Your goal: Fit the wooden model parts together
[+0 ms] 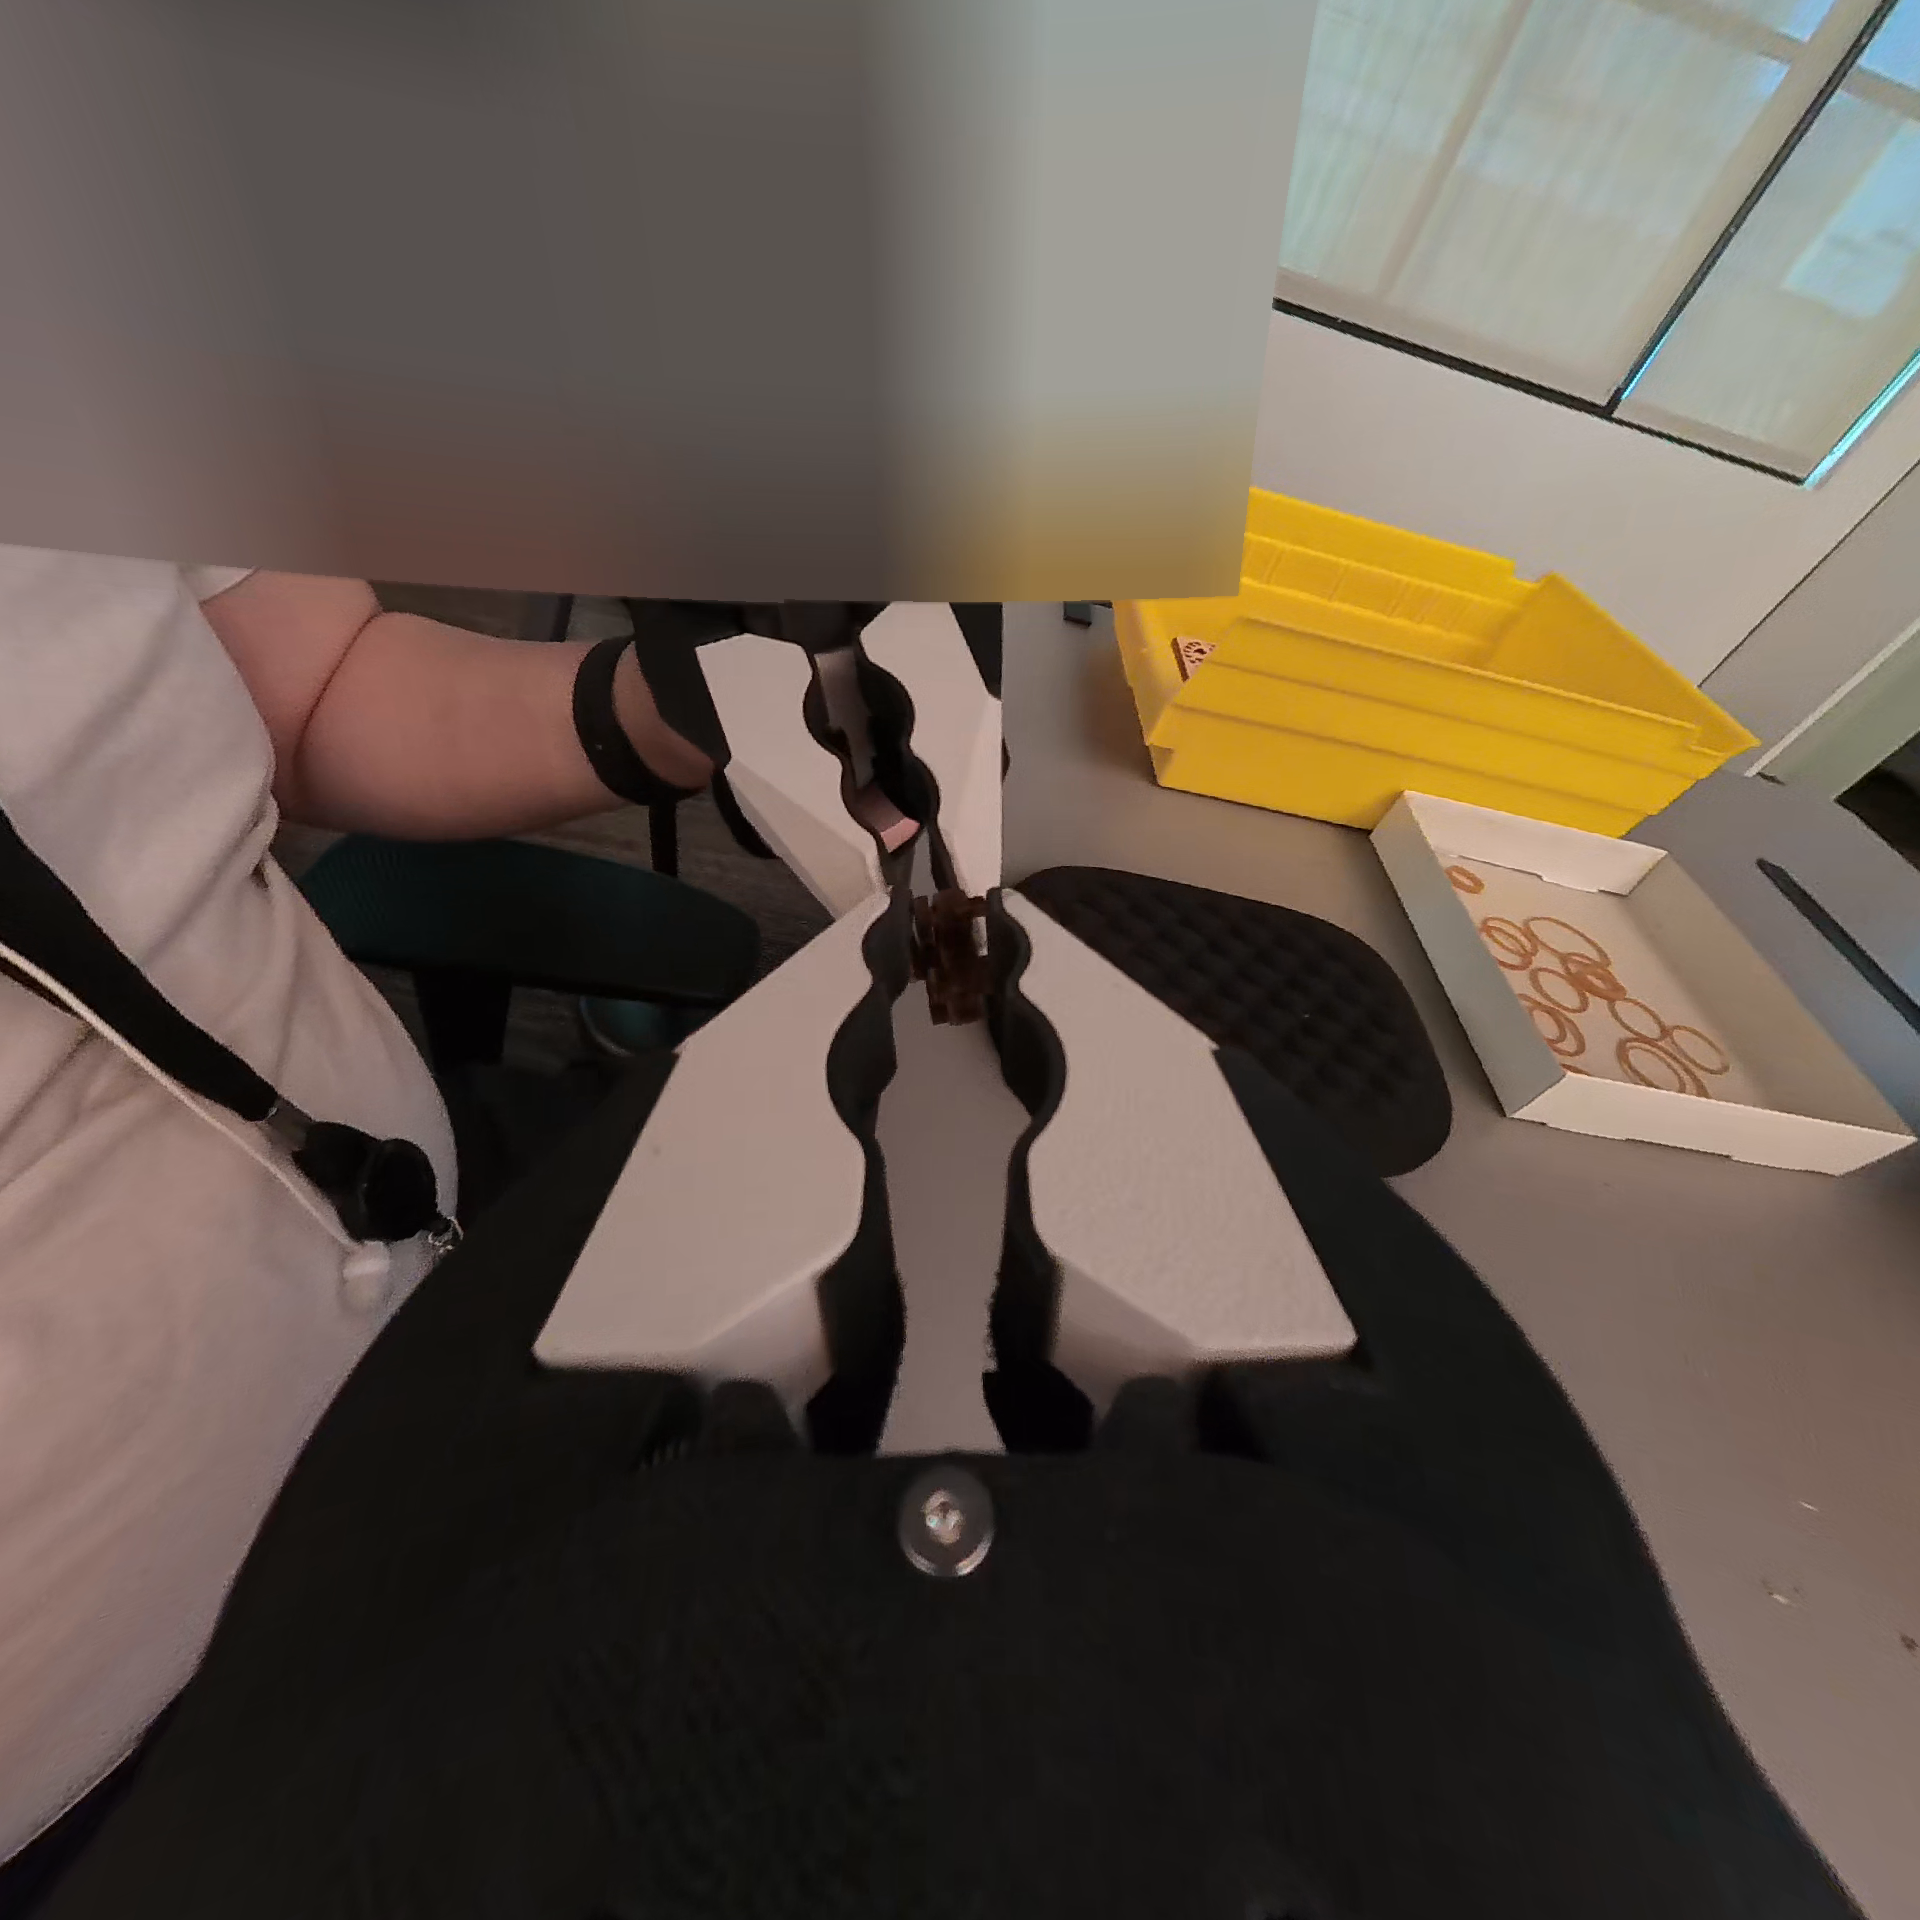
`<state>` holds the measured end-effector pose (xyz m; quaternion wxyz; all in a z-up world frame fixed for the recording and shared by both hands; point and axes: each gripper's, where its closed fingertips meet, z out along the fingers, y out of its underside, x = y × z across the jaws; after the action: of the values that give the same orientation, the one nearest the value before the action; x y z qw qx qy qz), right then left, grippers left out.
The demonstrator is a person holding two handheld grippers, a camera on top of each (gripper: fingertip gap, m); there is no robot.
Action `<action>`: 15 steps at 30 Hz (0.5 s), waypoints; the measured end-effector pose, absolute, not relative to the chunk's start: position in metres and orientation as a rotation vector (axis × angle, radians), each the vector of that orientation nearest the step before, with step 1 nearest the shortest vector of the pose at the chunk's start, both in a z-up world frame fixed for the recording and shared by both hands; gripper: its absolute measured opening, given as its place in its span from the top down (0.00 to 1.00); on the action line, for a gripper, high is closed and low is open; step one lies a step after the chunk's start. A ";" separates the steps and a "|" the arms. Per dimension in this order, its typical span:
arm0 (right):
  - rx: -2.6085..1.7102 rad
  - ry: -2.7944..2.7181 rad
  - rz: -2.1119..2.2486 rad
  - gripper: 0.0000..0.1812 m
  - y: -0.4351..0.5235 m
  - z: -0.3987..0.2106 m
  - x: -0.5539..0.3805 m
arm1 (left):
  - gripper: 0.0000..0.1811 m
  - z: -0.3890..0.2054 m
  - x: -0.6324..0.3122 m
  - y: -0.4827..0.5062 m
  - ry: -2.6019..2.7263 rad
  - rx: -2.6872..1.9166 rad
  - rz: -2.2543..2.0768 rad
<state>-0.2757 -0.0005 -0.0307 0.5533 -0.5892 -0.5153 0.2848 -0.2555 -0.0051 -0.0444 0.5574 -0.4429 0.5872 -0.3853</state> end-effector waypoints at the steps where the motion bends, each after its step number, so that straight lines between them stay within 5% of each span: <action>1: -1.395 -1.225 0.680 0.93 -0.002 -0.031 -0.276 | 0.96 -0.045 -0.256 -0.006 1.389 -1.040 -0.914; 15: -1.419 -1.309 0.812 0.94 -0.021 -0.034 -0.276 | 0.96 -0.048 -0.257 -0.023 1.477 -0.975 -0.908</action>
<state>-0.2760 -0.0209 -0.0340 0.5002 -0.5866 -0.5412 0.3359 -0.2575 -0.0231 -0.0481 0.5449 -0.4112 0.6225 -0.3828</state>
